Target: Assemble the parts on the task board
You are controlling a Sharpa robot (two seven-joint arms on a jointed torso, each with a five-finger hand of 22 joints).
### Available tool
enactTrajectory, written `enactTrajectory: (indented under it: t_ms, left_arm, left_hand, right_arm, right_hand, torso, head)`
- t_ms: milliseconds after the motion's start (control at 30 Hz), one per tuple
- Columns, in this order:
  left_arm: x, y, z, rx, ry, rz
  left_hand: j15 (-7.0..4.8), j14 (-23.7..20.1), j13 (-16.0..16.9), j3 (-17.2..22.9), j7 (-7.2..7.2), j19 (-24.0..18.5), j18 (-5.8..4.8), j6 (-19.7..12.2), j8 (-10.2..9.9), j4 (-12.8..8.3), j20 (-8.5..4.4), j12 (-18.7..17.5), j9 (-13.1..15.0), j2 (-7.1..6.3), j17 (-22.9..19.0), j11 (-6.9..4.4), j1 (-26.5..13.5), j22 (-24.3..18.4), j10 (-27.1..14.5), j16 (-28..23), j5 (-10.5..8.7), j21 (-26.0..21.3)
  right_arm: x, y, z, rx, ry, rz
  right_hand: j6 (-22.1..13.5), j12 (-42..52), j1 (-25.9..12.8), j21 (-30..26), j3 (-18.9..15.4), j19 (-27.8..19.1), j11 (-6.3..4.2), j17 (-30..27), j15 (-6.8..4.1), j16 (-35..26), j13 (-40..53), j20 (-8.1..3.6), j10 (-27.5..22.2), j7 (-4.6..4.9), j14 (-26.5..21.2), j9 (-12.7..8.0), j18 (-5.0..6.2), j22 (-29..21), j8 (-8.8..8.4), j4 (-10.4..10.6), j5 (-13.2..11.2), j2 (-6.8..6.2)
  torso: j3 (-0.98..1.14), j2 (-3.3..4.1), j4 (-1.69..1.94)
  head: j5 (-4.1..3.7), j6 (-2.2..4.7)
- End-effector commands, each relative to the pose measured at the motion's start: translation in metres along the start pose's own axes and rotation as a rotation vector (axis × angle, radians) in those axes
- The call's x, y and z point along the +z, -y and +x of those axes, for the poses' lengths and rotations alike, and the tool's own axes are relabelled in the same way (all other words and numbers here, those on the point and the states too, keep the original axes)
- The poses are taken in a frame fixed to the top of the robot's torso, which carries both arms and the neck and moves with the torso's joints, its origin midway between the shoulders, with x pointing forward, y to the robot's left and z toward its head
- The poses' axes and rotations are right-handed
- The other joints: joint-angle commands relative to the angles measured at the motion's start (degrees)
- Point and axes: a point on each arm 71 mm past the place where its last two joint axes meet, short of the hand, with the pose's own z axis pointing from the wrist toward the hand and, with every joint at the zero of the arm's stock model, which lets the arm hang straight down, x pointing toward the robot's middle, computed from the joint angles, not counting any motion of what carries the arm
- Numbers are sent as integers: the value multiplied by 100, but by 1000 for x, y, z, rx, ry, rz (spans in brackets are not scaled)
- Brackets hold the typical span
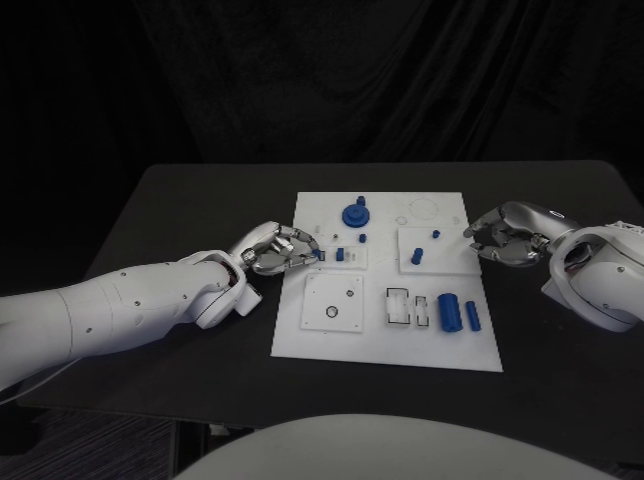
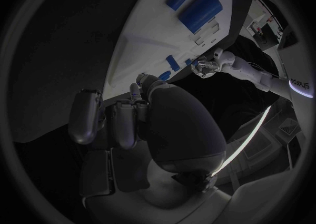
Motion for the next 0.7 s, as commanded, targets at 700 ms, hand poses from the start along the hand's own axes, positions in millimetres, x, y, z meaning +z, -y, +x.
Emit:
enactTrajectory:
  t_ms: [700]
  left_arm:
    - [-4,-9,8,77,-75,-2]
  left_hand:
    - [37,605,1491,-26,27,313,-56,-186,-202,-57,25,-15,-176,63,1510,-3,181,1359,617,38,-62,49]
  right_arm:
    - [-3,1,3,5,4,-5]
  right_hand:
    - [55,-20,-60,8,31,-11,1,729,42,-7,457,9,-16,3,398,-1,-7,982,-2,-2,36,8]
  torso:
    - [8,0,-5]
  head:
    - [5,-1]
